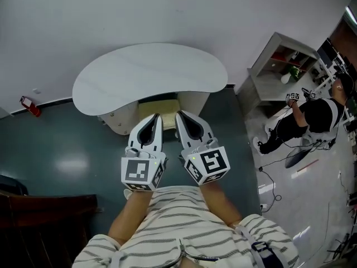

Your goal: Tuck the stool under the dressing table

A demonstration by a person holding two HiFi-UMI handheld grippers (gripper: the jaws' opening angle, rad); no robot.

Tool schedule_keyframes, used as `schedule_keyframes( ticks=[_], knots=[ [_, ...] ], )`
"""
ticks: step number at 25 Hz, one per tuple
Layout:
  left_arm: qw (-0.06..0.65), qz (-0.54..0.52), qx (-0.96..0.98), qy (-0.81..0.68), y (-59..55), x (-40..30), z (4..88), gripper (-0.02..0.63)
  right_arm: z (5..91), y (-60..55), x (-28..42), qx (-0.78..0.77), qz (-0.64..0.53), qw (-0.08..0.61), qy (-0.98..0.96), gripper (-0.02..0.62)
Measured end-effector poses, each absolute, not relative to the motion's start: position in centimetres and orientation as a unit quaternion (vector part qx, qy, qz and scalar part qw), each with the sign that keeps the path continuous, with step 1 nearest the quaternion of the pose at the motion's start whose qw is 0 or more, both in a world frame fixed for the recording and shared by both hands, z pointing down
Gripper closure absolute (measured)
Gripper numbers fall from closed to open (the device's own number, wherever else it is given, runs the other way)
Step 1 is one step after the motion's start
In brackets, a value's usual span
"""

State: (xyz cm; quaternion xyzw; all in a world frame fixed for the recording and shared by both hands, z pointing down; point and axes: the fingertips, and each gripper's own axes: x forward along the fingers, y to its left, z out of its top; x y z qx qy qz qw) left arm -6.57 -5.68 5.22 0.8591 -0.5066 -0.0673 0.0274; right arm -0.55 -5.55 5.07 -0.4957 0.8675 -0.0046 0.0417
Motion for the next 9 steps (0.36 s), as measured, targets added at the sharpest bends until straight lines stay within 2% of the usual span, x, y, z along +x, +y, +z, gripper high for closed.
schedule_keyframes(
  ticks=[9],
  knots=[
    [0.012, -0.068, 0.863, -0.5, -5.97, -5.67, 4.21, 0.6, 4.09, -5.73, 0.4, -0.508, 0.003, 0.056, 0.86, 0.581]
  ],
)
